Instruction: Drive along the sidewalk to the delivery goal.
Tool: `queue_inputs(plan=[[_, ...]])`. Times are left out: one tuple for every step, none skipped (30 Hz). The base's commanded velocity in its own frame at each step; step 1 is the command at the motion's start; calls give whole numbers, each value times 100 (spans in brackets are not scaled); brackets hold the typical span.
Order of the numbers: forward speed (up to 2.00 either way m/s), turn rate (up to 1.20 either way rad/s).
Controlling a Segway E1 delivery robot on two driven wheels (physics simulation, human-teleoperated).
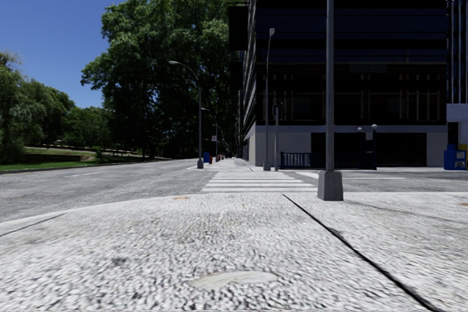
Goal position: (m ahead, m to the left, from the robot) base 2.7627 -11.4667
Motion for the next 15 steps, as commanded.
queue_inputs(plan=[[200, -79], [200, -83], [200, -86], [200, -86], [200, -88], [200, -89], [200, -90], [200, -90], [200, -90], [200, -90], [200, -90], [200, -90], [200, -90], [200, -90], [200, -90]])
